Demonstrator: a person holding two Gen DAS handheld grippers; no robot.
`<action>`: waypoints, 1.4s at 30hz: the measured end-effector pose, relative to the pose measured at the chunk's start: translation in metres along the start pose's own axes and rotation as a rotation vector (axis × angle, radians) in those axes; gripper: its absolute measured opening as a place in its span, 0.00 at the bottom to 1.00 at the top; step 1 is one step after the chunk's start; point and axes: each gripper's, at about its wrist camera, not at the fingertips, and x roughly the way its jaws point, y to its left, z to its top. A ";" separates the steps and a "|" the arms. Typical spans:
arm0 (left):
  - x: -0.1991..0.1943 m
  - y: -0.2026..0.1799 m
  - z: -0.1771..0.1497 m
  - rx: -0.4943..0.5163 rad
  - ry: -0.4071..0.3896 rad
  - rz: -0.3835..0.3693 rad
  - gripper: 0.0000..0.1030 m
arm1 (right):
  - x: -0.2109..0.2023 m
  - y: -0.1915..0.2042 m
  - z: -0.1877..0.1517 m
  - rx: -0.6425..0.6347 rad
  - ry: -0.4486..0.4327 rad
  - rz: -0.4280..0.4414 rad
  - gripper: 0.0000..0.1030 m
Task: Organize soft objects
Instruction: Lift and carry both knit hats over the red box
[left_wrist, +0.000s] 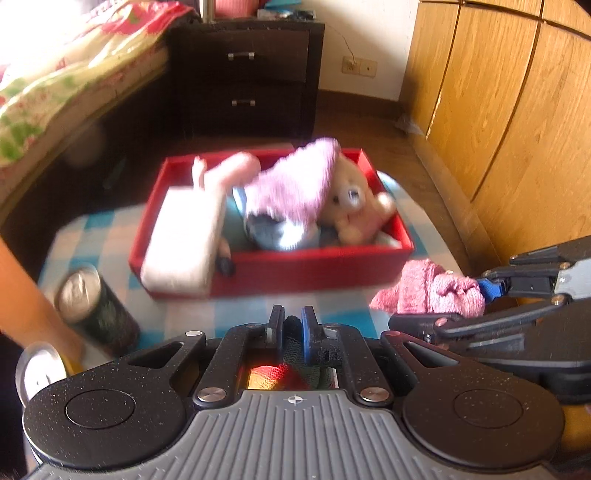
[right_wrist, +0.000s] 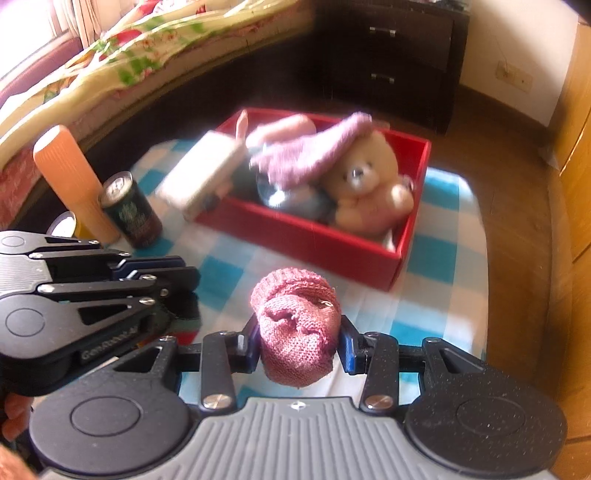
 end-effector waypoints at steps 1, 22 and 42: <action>0.000 0.000 0.008 0.007 -0.004 0.007 0.05 | -0.001 0.000 0.006 -0.004 -0.007 -0.005 0.18; 0.063 0.011 0.135 0.061 0.017 0.124 0.06 | 0.041 -0.042 0.129 -0.006 0.004 -0.105 0.18; 0.117 0.041 0.139 -0.022 0.120 0.120 0.59 | 0.105 -0.048 0.144 0.013 0.121 -0.136 0.45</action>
